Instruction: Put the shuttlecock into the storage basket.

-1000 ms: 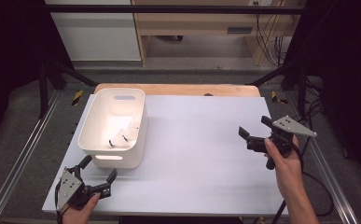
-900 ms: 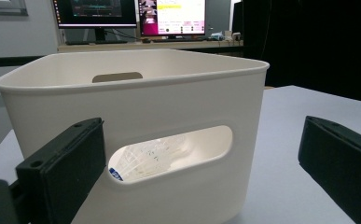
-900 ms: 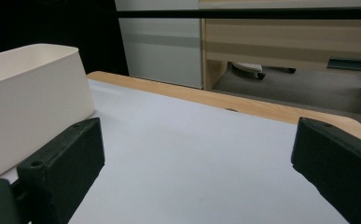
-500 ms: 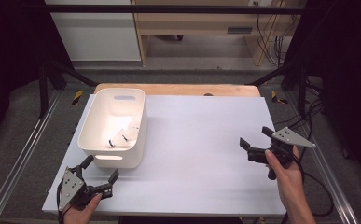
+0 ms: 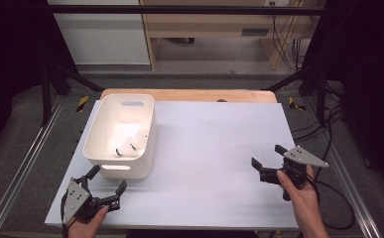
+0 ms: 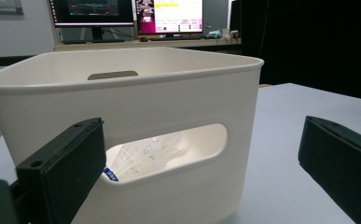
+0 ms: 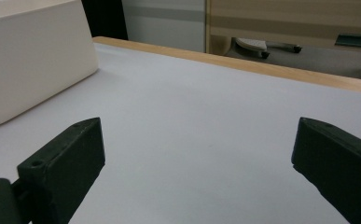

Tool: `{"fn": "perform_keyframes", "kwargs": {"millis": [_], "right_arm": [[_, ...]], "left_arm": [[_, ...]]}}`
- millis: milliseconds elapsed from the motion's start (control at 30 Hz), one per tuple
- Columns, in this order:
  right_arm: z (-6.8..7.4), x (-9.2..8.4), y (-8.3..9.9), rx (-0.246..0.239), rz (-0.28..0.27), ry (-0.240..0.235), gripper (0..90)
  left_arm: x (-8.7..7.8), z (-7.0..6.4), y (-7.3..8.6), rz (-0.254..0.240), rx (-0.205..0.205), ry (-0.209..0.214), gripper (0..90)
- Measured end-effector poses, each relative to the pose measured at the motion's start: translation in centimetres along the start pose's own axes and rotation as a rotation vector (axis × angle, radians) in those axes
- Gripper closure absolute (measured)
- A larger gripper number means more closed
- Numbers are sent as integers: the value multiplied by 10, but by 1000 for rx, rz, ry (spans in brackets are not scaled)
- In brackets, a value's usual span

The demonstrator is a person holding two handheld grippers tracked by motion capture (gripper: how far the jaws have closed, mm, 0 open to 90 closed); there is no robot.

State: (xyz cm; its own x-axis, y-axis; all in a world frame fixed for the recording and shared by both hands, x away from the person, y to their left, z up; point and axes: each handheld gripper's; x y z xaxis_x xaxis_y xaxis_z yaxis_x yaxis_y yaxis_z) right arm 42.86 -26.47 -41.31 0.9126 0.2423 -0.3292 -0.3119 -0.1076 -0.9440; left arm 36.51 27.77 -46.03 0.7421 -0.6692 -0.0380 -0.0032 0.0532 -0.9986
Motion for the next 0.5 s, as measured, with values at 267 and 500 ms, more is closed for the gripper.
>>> {"fn": "perform_keyframes", "kwargs": {"millis": [267,500], "right_arm": [[4,-4,11,-25,16,-8,33],[4,-9,18,-18,19,-14,32]], "left_arm": [[0,-1,0,0,0,3,9],[0,-1,0,1,2,3,9]]}}
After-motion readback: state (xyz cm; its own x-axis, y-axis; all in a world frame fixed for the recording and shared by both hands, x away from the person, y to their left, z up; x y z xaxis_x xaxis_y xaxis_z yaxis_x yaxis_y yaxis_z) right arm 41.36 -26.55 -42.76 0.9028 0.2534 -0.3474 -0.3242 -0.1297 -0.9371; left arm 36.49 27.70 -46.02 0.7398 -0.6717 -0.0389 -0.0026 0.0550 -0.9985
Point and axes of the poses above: each handheld gripper's, and its own axes: x roughly forward along the jaws, y roughly out of its underside, z roughly to its left, and after that the axes turned 14 degrees about y, right-handed
